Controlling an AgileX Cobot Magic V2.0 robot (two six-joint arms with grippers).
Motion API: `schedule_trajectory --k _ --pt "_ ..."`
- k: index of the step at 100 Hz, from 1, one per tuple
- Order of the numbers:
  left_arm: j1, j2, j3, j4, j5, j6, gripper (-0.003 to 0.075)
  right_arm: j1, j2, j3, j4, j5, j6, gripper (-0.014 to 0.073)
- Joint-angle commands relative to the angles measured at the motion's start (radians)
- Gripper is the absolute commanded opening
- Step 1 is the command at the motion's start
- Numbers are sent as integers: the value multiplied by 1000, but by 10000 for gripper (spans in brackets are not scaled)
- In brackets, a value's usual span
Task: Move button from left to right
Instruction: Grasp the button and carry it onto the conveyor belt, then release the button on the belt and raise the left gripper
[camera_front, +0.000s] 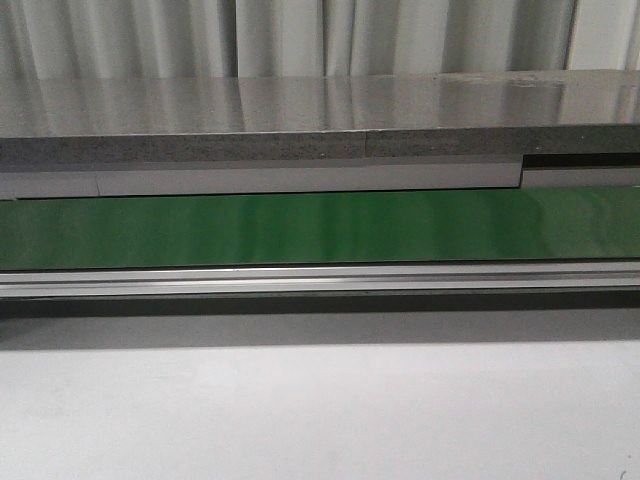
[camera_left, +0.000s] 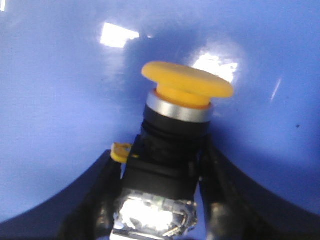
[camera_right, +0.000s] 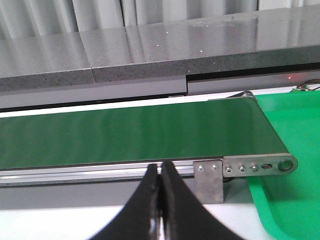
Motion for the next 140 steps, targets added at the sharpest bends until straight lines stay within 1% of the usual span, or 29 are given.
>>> schedule_trajectory --k 1,8,15,39,52,62,78,92,102,121,126,131,136,140 --pt "-5 -48 -32 -6 -4 3 125 4 -19 -14 -9 -82 -1 -67" --pt "-5 -54 -49 -13 20 3 80 4 -19 -14 -9 -82 -1 -67" --pt "-5 -69 -74 -29 44 3 59 4 -19 -14 -9 -82 -1 -67" --pt "-9 -192 -157 -104 114 3 59 4 -19 -14 -9 -82 -1 -67" --pt "-49 -265 -167 -108 130 4 59 4 -19 -14 -9 -82 -1 -67" --pt "-103 -290 -167 -108 144 4 59 4 -19 -14 -9 -82 -1 -67" --pt "-194 -275 -167 -108 187 9 59 4 -19 -14 -9 -82 -1 -67" --pt "-250 -240 -167 -108 210 25 59 4 -19 -14 -9 -82 -1 -67" --pt "-274 -215 -167 -108 215 25 60 4 -19 -14 -9 -82 -1 -67" --pt "-284 -181 -167 -110 218 25 67 4 -19 -14 -9 -82 -1 -67" --pt "-284 -174 -167 -110 220 25 86 4 -19 -14 -9 -82 -1 -67" --pt "-284 -168 -167 -112 222 25 130 4 -19 -14 -9 -82 -1 -67" --pt "-284 -168 -167 -112 222 26 202 4 -19 -14 -9 -82 -1 -67" --pt "-284 -168 -167 -112 222 28 283 4 -19 -14 -9 -82 -1 -67"
